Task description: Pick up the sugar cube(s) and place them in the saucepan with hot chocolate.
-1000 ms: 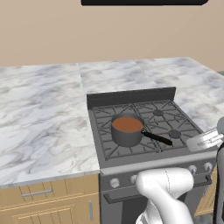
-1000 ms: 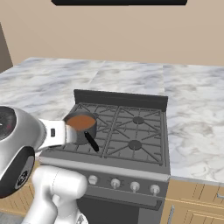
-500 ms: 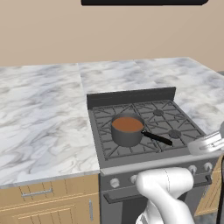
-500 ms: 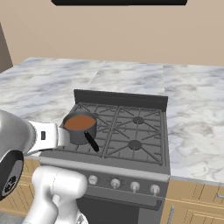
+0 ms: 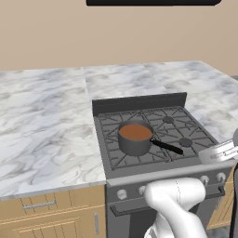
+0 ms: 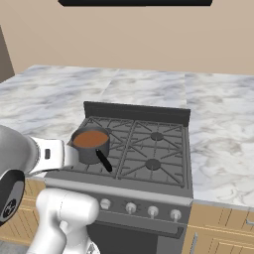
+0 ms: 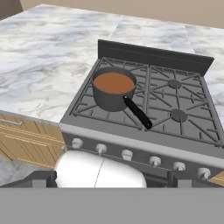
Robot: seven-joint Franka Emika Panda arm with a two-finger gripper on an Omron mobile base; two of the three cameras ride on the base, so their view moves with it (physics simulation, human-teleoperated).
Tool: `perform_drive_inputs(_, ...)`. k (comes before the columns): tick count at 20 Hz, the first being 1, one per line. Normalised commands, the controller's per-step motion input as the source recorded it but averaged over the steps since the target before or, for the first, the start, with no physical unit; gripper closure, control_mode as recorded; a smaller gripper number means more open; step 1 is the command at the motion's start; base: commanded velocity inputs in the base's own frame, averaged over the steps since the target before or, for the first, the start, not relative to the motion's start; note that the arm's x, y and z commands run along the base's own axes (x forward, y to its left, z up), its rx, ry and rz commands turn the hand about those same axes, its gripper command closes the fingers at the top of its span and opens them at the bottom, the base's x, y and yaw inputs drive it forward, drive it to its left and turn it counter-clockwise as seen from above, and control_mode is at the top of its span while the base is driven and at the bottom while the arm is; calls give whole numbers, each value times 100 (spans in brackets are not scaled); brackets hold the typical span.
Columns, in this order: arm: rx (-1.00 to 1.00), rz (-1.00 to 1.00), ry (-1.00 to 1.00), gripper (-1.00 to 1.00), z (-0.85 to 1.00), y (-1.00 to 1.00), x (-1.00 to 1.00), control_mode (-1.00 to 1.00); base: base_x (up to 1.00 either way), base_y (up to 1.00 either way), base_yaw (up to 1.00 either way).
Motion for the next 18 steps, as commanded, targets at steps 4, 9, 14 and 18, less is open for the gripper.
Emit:
perform_drive_inputs(4,0,0,0,-100,0,0,0,-100,0,0,0)
perform_drive_inputs(9,0,0,0,-100,0,0,0,-100,0,0,0)
perform_drive_inputs(14,0,0,0,-100,0,0,0,-100,0,0,0)
perform_drive_inputs(18,0,0,0,-100,0,0,0,-100,0,0,0)
